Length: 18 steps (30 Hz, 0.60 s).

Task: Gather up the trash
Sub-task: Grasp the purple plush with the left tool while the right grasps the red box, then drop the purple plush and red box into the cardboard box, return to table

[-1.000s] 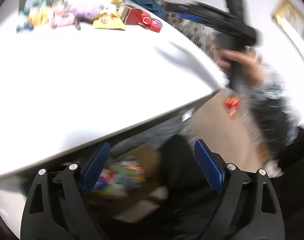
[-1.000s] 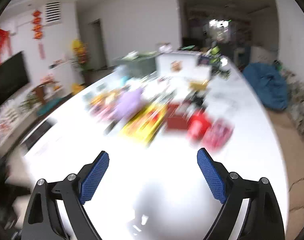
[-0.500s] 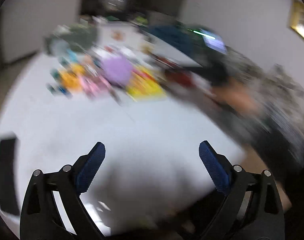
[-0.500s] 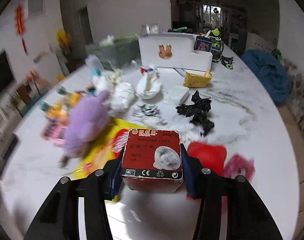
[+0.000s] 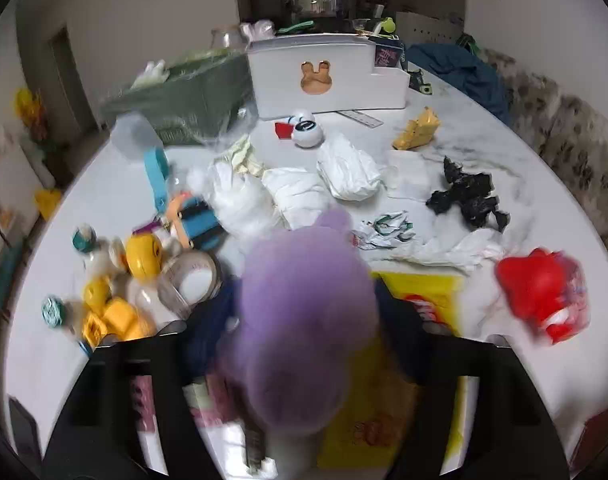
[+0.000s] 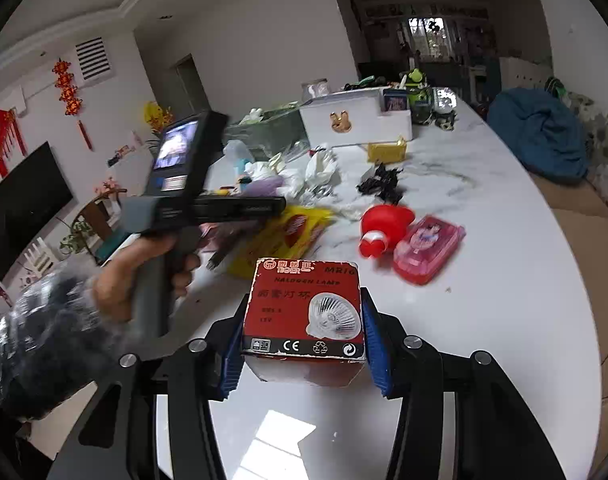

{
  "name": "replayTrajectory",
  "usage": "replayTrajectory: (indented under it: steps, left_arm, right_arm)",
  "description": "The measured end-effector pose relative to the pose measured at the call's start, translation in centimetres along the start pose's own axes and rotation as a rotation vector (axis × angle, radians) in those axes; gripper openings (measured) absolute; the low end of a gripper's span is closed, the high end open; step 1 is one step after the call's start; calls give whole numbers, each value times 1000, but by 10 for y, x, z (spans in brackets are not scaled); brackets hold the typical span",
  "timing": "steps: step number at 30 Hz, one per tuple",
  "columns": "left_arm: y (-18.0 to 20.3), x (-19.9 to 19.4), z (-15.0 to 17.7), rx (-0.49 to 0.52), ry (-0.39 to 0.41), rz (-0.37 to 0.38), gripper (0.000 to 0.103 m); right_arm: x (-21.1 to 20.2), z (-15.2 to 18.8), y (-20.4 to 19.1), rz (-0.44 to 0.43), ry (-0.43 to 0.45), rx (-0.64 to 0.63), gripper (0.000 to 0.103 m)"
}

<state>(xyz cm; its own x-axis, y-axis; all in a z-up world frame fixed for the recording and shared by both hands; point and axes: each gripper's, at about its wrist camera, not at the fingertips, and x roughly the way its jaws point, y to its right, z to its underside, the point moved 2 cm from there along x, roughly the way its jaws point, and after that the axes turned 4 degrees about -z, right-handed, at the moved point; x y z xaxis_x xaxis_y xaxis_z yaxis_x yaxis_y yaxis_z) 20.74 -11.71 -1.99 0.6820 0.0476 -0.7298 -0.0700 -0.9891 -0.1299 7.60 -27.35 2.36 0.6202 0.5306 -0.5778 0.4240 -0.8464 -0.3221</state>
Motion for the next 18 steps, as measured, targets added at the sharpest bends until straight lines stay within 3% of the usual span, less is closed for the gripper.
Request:
replayTrajectory:
  steps: [4,7,10,14,18]
  left_arm:
    - [-11,-26,7,-1,60,42,56]
    - [-23,-78,15,-23,144,116,56]
    - [-32,-154,42,14,258,183,57]
    - [-36,-239,116,142,337,254,58]
    - [-37,-264,197,225,259,335,58]
  right_arm:
    - [3,8,-4,-20,-1,9,50]
    - [-6,10,-14,-49,29,1,50]
    - [-27,12,-32,-91,69,-19,50]
    - [-62,31,-66,-195,60,-59,50]
    - [-79,75,-97,-297,-47,-71,50]
